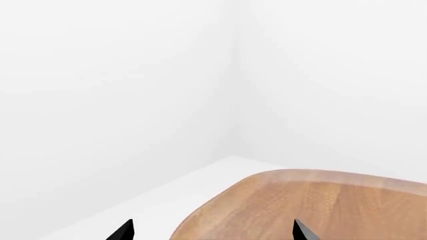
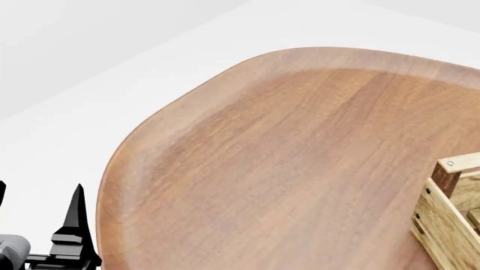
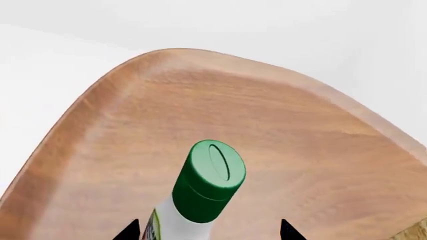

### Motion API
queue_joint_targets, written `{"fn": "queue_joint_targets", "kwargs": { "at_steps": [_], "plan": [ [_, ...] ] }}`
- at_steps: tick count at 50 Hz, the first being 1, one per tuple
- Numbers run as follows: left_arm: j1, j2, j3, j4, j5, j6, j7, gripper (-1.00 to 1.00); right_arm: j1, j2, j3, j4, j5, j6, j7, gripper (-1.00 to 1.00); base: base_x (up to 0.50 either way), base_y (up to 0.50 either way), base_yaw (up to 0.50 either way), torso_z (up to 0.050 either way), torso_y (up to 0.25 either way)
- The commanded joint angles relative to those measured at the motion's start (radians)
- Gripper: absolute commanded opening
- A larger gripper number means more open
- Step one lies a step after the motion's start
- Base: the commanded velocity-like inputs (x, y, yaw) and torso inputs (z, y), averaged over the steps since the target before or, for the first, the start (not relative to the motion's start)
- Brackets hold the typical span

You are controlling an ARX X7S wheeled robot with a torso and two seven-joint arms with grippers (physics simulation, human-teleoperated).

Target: Pick up the salad dressing and put it in the tray.

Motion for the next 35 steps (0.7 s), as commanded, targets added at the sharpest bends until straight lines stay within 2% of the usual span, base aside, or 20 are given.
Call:
{"fn": "queue_joint_targets", "kwargs": {
  "at_steps": [1,12,35],
  "plan": [
    [0.002,-0.003,0.003,0.001,-0.002,0.001,-0.005,1.00,0.005,-0.073,-0.033,0.155,0.006,-0.143,-0.035,1.00,0.00,0.00,0.00,0.000,0.000],
    [0.001,-0.005,0.010,-0.005,0.001,0.006,-0.008,1.00,0.015,-0.142,-0.049,0.325,0.011,-0.259,-0.055,1.00,0.00,0.00,0.00,0.000,0.000],
    [-0.001,-0.011,0.018,-0.014,0.000,0.016,-0.013,1.00,0.065,-0.106,0.102,0.184,0.272,-0.125,-0.039,1.00,0.00,0.00,0.00,0.000,0.000]
  ]
}}
